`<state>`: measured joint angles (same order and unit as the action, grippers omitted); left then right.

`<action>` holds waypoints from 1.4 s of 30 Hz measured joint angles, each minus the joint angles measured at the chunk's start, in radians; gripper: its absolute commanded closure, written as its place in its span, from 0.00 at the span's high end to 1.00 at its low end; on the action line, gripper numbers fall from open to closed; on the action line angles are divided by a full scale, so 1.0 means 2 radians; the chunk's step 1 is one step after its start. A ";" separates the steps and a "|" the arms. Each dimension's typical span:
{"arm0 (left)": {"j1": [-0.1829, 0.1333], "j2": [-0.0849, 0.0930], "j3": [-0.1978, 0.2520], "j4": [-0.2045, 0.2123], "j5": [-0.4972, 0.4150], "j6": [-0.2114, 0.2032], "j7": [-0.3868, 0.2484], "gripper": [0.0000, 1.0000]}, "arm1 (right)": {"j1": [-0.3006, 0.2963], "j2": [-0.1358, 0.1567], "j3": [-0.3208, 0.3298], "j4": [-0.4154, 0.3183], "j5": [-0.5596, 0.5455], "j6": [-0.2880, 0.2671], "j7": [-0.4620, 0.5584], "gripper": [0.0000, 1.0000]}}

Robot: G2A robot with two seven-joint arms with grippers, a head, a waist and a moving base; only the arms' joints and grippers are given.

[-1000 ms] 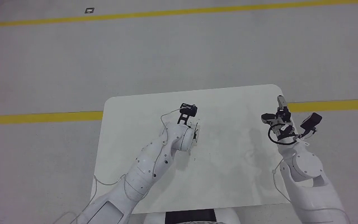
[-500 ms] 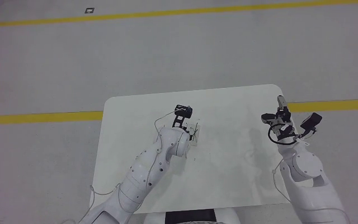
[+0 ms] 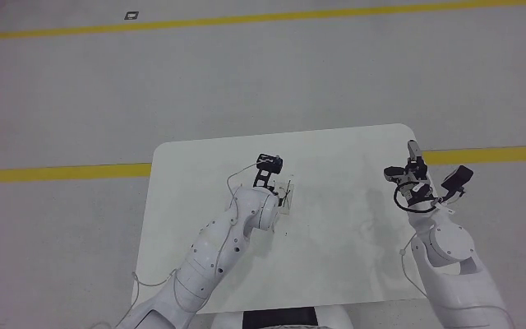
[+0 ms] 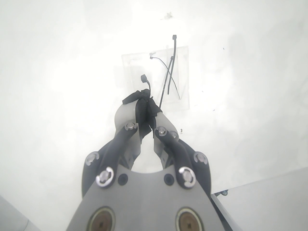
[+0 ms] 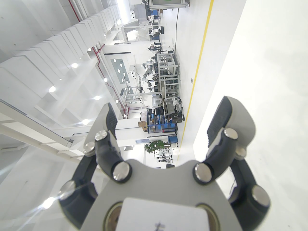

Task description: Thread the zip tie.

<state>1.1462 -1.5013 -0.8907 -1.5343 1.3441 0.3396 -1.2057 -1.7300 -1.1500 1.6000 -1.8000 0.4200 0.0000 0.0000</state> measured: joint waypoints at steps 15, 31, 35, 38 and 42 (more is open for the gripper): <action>0.000 0.000 0.000 0.000 0.000 0.000 0.000 0.00 | 0.000 0.000 0.000 0.000 0.000 0.000 0.000 1.00; 0.021 0.003 -0.013 -0.014 0.062 -0.008 0.026 0.00 | 0.000 0.000 0.000 0.000 0.000 0.000 0.000 1.00; 0.032 0.008 -0.025 -0.033 0.061 -0.036 0.033 0.00 | 0.000 0.000 0.000 0.000 0.000 0.000 0.000 1.00; 0.037 0.011 -0.032 -0.043 0.052 -0.066 0.038 0.00 | 0.000 0.000 0.000 0.000 0.000 0.000 0.000 1.00; 0.039 0.015 -0.042 -0.046 0.036 -0.109 0.045 0.00 | 0.000 0.000 0.000 0.000 0.000 0.000 0.000 1.00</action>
<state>1.2252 -1.4708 -0.9745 -1.6273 1.4171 0.1220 -1.1160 -1.7300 -1.1500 1.6000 -1.8000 0.4200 0.0000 0.0000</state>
